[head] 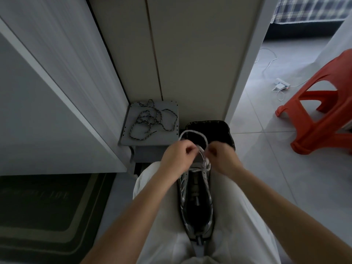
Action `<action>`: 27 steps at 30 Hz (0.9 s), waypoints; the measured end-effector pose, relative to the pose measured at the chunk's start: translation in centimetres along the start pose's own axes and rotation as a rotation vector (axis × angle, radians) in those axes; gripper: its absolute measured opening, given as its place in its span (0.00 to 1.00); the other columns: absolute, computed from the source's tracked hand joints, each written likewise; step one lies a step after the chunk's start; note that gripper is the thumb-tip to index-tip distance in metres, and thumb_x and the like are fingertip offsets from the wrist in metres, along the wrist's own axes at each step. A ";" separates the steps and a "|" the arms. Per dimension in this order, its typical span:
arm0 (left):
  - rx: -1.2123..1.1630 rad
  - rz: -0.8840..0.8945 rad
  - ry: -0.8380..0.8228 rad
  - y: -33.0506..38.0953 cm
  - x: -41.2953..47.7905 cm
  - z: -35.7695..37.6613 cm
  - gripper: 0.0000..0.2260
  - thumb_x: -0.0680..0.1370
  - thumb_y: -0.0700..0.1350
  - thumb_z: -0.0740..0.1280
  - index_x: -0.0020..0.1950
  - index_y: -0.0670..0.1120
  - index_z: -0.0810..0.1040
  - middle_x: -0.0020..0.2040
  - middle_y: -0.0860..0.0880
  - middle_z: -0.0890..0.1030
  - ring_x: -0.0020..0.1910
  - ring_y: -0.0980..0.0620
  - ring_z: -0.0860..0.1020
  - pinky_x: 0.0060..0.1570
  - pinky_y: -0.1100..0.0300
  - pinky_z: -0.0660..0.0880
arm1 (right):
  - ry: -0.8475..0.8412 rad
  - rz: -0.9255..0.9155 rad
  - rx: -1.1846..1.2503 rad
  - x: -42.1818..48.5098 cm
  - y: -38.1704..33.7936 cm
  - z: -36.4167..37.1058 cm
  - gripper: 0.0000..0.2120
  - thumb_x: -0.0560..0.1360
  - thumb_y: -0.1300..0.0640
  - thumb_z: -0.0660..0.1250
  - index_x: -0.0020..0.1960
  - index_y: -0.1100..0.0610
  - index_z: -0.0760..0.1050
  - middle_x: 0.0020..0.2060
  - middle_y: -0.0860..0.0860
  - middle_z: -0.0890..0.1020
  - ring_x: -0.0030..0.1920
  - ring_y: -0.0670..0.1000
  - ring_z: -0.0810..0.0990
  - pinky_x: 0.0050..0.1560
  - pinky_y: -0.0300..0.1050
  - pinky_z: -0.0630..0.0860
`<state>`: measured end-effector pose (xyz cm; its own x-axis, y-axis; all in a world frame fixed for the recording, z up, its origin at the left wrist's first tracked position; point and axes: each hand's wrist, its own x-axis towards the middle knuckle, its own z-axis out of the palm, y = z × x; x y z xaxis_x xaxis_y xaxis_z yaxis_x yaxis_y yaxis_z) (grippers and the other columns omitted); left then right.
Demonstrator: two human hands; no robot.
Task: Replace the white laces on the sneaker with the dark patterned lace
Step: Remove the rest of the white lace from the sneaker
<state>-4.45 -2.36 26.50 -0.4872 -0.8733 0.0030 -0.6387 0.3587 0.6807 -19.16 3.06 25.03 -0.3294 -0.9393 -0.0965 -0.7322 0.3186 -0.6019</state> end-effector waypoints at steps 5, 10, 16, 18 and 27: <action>0.033 0.022 -0.205 0.6 0.1 1.7 0.12 0.76 0.47 0.65 0.36 0.43 0.78 0.30 0.50 0.76 0.31 0.53 0.73 0.35 0.58 0.70 | 0.255 -0.062 0.138 3.6 -2.8 -5.3 0.11 0.74 0.53 0.66 0.35 0.51 0.70 0.27 0.43 0.72 0.29 0.42 0.69 0.27 0.35 0.61; 0.082 -0.044 -0.235 0.8 2.4 1.1 0.18 0.76 0.47 0.66 0.25 0.47 0.70 0.23 0.52 0.68 0.23 0.56 0.67 0.27 0.61 0.61 | 0.168 -0.047 0.265 2.3 -2.5 -4.4 0.10 0.72 0.49 0.69 0.34 0.46 0.73 0.28 0.41 0.76 0.29 0.39 0.72 0.27 0.31 0.64; -0.363 -0.151 -0.026 1.5 4.0 -1.3 0.06 0.75 0.46 0.69 0.39 0.49 0.83 0.31 0.53 0.80 0.25 0.61 0.71 0.33 0.64 0.71 | -0.182 0.026 0.202 -0.7 0.5 0.7 0.08 0.68 0.51 0.74 0.36 0.51 0.77 0.28 0.43 0.76 0.30 0.43 0.74 0.31 0.36 0.66; -0.490 -0.160 0.060 2.0 4.7 -2.5 0.06 0.76 0.44 0.69 0.39 0.51 0.82 0.32 0.55 0.80 0.24 0.63 0.71 0.31 0.68 0.71 | -0.135 0.024 0.231 -1.3 1.0 1.6 0.07 0.69 0.51 0.73 0.36 0.49 0.76 0.28 0.43 0.75 0.29 0.40 0.72 0.30 0.33 0.65; -0.164 -0.085 -0.250 0.1 1.6 -0.2 0.07 0.75 0.45 0.69 0.45 0.41 0.82 0.37 0.48 0.82 0.33 0.58 0.77 0.34 0.63 0.72 | 0.165 0.014 0.376 1.8 -2.1 -3.0 0.09 0.70 0.54 0.73 0.33 0.50 0.76 0.28 0.46 0.78 0.28 0.44 0.75 0.30 0.38 0.72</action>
<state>-5.12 -3.76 26.70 -0.5807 -0.7823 -0.2256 -0.5889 0.2123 0.7798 -20.04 1.05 28.53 -0.4518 -0.8921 0.0032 -0.4682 0.2340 -0.8521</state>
